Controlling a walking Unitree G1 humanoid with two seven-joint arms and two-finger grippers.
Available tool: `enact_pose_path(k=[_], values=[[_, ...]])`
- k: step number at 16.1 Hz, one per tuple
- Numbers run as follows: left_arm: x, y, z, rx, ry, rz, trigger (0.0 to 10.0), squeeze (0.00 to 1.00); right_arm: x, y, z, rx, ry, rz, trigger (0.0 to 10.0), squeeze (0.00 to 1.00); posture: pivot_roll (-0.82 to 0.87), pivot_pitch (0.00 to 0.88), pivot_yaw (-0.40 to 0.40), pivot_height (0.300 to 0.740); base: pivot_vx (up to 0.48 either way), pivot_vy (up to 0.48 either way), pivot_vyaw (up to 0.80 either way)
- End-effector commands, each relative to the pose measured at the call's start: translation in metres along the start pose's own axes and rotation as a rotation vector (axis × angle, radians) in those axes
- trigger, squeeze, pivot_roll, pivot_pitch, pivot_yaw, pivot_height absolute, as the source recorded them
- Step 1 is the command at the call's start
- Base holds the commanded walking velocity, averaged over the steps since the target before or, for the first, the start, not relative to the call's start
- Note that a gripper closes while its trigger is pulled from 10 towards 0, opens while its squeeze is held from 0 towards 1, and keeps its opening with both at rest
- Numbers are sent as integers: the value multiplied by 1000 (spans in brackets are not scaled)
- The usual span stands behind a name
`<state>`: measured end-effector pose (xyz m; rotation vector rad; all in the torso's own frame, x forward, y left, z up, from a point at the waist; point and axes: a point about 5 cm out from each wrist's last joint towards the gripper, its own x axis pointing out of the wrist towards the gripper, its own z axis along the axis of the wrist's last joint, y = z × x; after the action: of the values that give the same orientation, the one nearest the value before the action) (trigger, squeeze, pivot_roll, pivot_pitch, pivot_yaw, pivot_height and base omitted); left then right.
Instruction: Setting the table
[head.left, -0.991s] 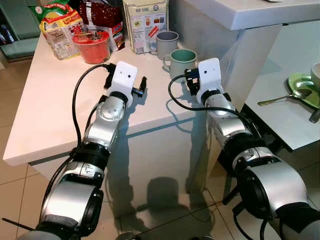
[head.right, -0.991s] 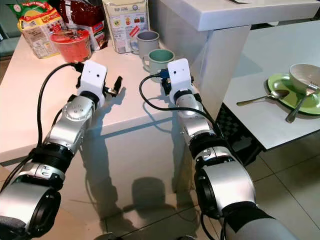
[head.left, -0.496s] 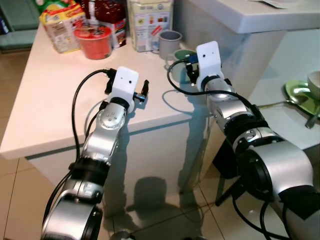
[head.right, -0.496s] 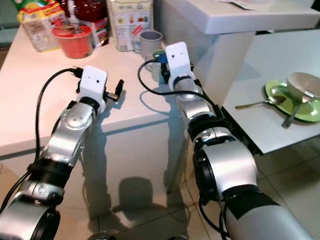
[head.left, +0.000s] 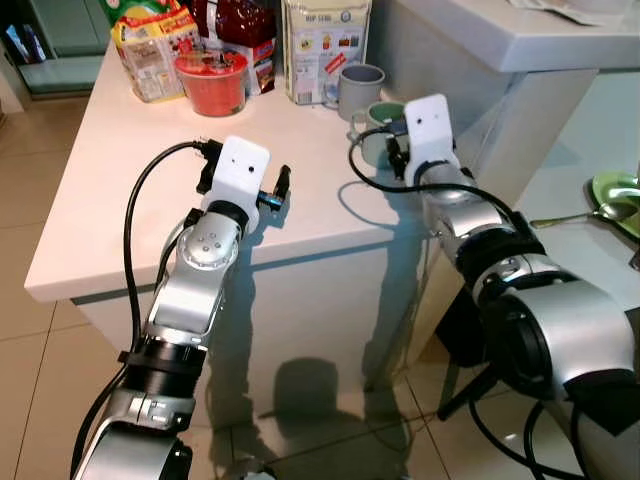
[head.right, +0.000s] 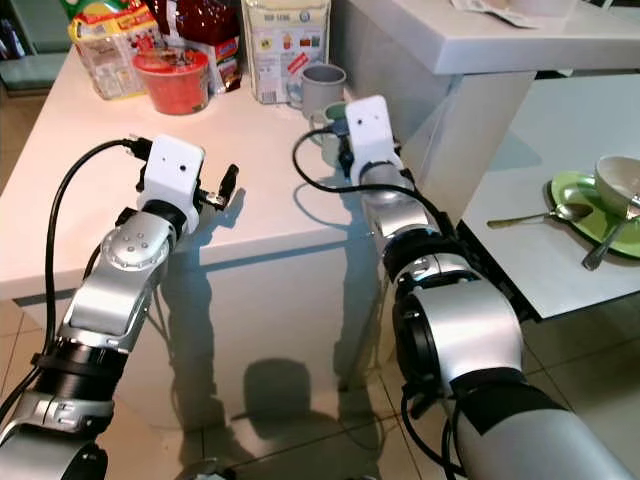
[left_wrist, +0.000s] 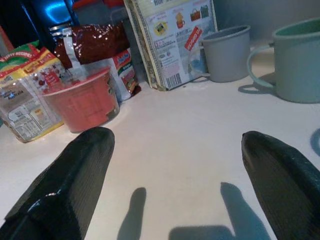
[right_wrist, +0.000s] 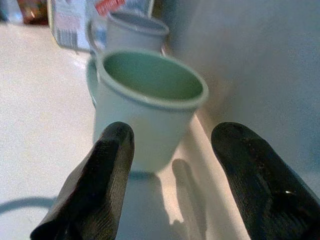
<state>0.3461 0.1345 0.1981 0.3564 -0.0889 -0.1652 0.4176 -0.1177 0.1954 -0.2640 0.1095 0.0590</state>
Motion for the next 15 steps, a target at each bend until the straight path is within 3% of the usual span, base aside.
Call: enact_pose_path(k=[1, 3, 5, 10, 15], values=[[-2, -1, 5, 11, -8, -11, 10000, 0, -2, -3, -15, 11, 72, -1, 10000, 0, 293, 0, -61, 740, 0, 0, 0], [-4, 3, 8, 13, -6, -3, 10000, 0, -7, 3, -42, -20, 152, 27, 10000, 0, 276, 0, -55, 740, 0, 0, 0], [-2, 4, 9, 3, -4, 0, 10000, 0, -10, 5, -51, -15, 156, 24, 10000, 0, 254, 0, -47, 740, 0, 0, 0], [8, -4, 10, -29, -1, -10, 10000, 0, -3, -1, -7, -1, -63, -11, 10000, 0, 183, 0, -30, 740, 0, 0, 0], [12, -8, 14, -34, -31, -27, 10000, 0, -2, 4, 11, -23, -146, 3, 10000, 0, 177, 0, -30, 740, 69, 0, 0]])
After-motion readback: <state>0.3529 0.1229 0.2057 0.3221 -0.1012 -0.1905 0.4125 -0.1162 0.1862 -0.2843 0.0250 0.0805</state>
